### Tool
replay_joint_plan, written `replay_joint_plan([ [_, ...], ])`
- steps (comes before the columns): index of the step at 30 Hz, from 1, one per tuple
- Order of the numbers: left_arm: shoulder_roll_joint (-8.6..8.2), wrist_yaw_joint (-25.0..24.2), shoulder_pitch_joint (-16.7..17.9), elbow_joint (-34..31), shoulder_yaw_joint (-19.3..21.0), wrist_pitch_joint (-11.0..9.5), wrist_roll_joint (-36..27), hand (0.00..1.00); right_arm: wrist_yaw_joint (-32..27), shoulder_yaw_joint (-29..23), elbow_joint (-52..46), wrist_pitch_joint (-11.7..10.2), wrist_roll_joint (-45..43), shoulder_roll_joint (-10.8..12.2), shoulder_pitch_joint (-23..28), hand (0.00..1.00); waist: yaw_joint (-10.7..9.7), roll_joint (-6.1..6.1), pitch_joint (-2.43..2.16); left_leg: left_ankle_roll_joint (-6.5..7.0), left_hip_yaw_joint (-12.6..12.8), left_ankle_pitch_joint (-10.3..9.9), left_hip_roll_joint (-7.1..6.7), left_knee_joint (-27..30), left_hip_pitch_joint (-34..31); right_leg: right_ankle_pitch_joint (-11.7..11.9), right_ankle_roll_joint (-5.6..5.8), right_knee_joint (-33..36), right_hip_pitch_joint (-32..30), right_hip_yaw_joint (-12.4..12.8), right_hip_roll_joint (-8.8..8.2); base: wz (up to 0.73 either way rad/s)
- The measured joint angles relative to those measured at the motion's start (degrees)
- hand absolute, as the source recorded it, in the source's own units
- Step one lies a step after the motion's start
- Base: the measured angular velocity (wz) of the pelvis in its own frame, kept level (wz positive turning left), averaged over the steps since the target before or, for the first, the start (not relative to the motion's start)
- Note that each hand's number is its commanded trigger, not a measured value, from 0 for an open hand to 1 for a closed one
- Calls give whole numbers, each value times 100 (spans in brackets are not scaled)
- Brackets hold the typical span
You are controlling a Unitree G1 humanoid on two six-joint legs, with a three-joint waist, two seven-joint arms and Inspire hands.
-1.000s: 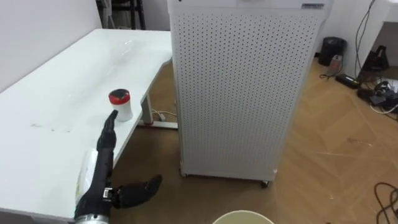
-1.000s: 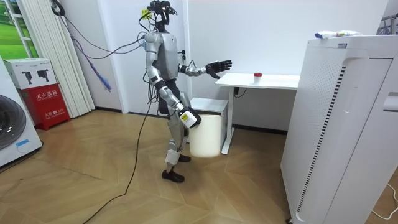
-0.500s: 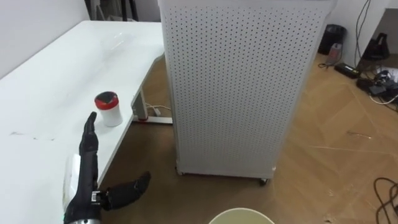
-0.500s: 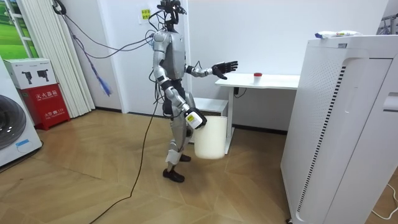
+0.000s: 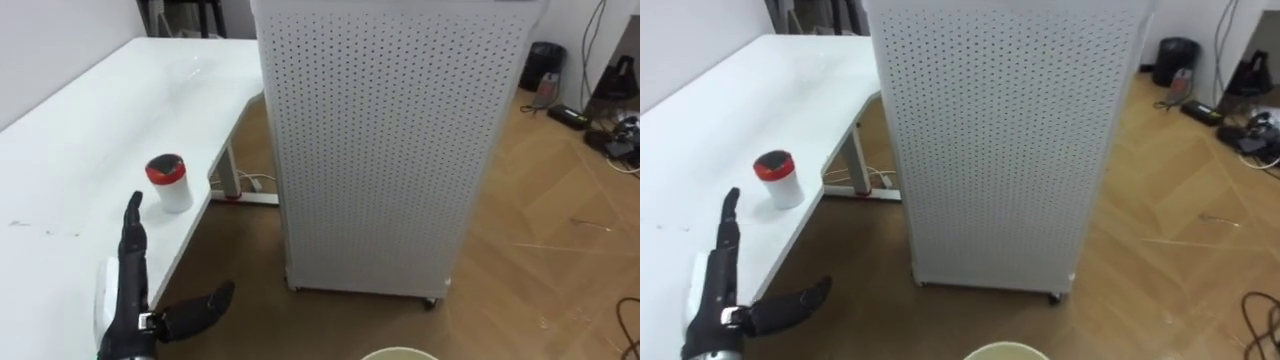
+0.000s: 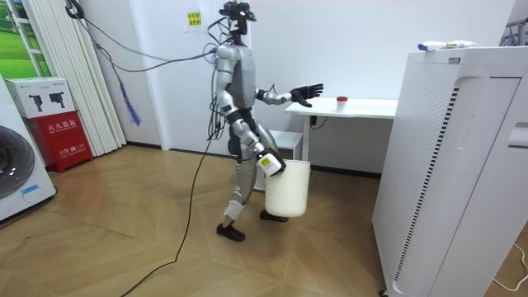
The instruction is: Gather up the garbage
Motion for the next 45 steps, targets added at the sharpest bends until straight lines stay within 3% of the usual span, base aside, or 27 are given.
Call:
replay_joint_plan([
  [1, 0, 0, 3, 2, -3, -6, 12, 0, 17, 0, 0, -8, 26, -2, 0, 100, 60, -71, 25, 99, 165, -121, -47, 126, 80, -22, 51, 13, 77, 40, -115, -15],
  [3, 2, 0, -1, 1, 8, -6, 8, 0, 7, 0, -14, -10, 16, 2, -27, 100, 64, -69, 38, 188, 229, -386, -99, 402, 94, -19, 72, 217, 148, 4, -235, -8],
  [6, 23, 3, -62, 11, 38, -10, -48, 0, -27, 18, -39, -8, 20, 20, -72, 100, 53, -83, 73, 315, 354, -830, -222, 576, 346, 34, 215, 1239, 10, -37, -528, 2],
  [7, 41, 49, -138, 13, 42, -13, -45, 0, -40, 5, -56, -8, 16, 12, -116, 100, 55, -111, 96, 367, 381, -956, -303, 626, 412, 154, 337, 1868, -210, -54, -689, 9],
  [9, 48, 126, -181, 11, 53, -16, -34, 0, -86, -10, -79, -8, -34, 12, -158, 100, 63, -56, 108, 424, 359, -1124, -336, 701, 507, 524, 308, 2513, -457, -64, -808, 8],
  [10, 59, 129, -182, 11, 64, -16, -29, 0, -104, -9, -85, -8, -26, 9, -183, 100, 58, 24, 154, 446, 268, -1198, -335, 687, 619, 862, 297, 2779, -544, -70, -806, 8],
  [11, 76, 138, -194, 11, 64, -16, -32, 0, -96, 2, -85, -8, 16, 2, -184, 100, 67, 59, 148, 455, 210, -1206, -320, 585, 693, 848, 319, 2911, -704, -64, -807, 7],
  [14, 81, 254, -255, 10, 59, -16, -35, 0, -15, 22, -86, -6, 42, 4, -238, 100, 132, 92, 152, 422, 50, -1155, -270, 339, 780, 354, 311, 2544, -1307, -86, -673, 19],
  [16, 81, 255, -255, 11, 52, -16, -36, 0, 5, 55, -85, -6, 39, 1, -244, 100, 116, 67, 150, 407, -71, -1151, -268, 284, 841, 302, 286, 1657, -1486, -43, -580, 36],
  [17, 91, 270, -249, 11, 54, -16, -29, 0, -1, 132, -83, -6, 6, -4, -255, 100, 112, 12, 139, 369, -101, -1164, -281, 249, 869, 487, 255, 1023, -1555, -12, -544, 36],
  [18, 82, 282, -244, 23, 53, -11, -26, 0, 9, 140, -74, -3, -13, -13, -267, 100, 99, 29, 155, 331, -175, -1185, -269, 262, 901, 638, 250, 910, -1587, 3, -492, 39],
  [19, 86, 290, -197, 22, 49, -6, 2, 0, 24, 186, -32, -2, -67, 1, -252, 100, 76, 17, 124, 267, -282, -1162, -247, 208, 983, 681, 235, 703, -1428, -30, -416, 27],
  [20, 89, 326, -198, 3, 55, -5, 7, 0, 29, 190, -23, -2, -92, 2, -272, 100, 119, 19, 126, 213, -348, -1139, -182, 120, 1033, 744, 164, 493, -1273, -99, -300, 22],
  [24, 132, 344, -190, 2, 71, -4, 15, 0, 134, 229, -21, -1, -90, -4, -274, 100, 214, -42, 129, 81, -455, -1059, -67, -191, 1257, 869, 87, 11, -922, -202, -106, 5],
  [32, 138, 358, 26, -6, 112, -5, 113, 0, 323, 216, -19, -1, -128, -18, -253, 100, 261, -122, 86, 38, -553, -1033, -70, -484, 1477, 879, 93, -338, -627, -376, -73, 7],
  [45, 158, 372, 36, 34, 105, -4, -58, 0, 476, 289, -32, -2, -124, -24, -241, 100, 343, -194, 102, 15, -672, -1015, -21, -677, 1688, 1050, 95, -860, -225, -511, 59, 4],
])
